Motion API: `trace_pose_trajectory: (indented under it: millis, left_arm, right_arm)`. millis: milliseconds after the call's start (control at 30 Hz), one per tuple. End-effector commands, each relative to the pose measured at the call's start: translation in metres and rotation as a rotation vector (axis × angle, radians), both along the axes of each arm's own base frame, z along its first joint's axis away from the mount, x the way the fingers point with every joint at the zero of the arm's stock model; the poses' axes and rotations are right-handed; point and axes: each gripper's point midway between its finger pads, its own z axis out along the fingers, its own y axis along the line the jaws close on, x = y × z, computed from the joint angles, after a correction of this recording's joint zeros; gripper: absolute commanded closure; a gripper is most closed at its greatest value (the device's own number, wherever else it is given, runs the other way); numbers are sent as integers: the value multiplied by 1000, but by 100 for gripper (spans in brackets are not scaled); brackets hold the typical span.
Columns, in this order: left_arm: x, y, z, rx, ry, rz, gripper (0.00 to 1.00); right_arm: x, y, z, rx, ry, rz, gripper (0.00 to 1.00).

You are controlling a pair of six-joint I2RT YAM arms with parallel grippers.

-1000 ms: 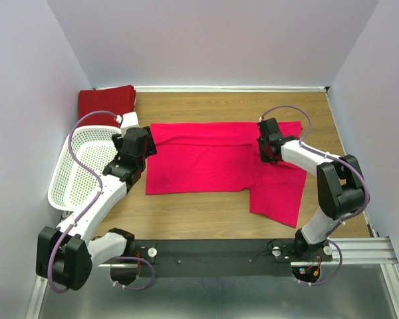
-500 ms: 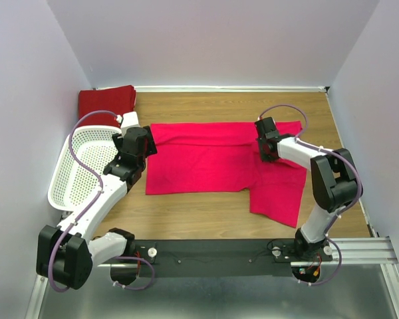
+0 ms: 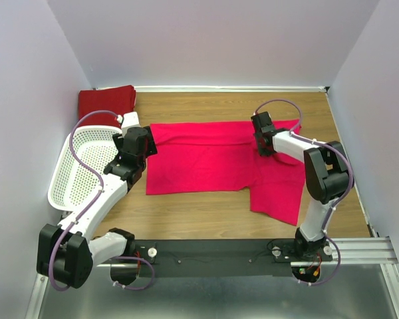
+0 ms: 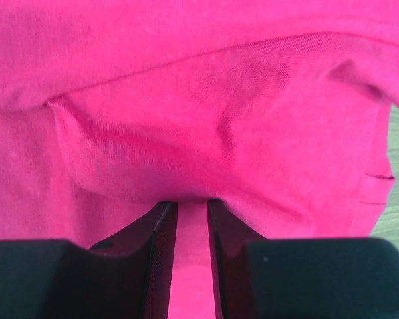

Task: Fold and stack the t-shirts
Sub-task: Fold the tshirt

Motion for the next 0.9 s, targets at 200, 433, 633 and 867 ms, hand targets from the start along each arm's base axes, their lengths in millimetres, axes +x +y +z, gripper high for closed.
trace_pose_trajectory:
  millis: [200, 433, 633, 867]
  left_arm:
    - [5, 0, 5, 1, -18, 6, 19]
    - [5, 0, 4, 2, -14, 6, 18]
    - [5, 0, 3, 5, -10, 2, 19]
    - [6, -1, 0, 6, -1, -3, 18]
  right_arm:
    - [11, -14, 7, -40, -16, -13, 86]
    - [7, -16, 11, -29, -19, -7, 99]
    - [0, -8, 31, 35, -47, 15, 99]
    - [-20, 10, 40, 145, 14, 66, 99]
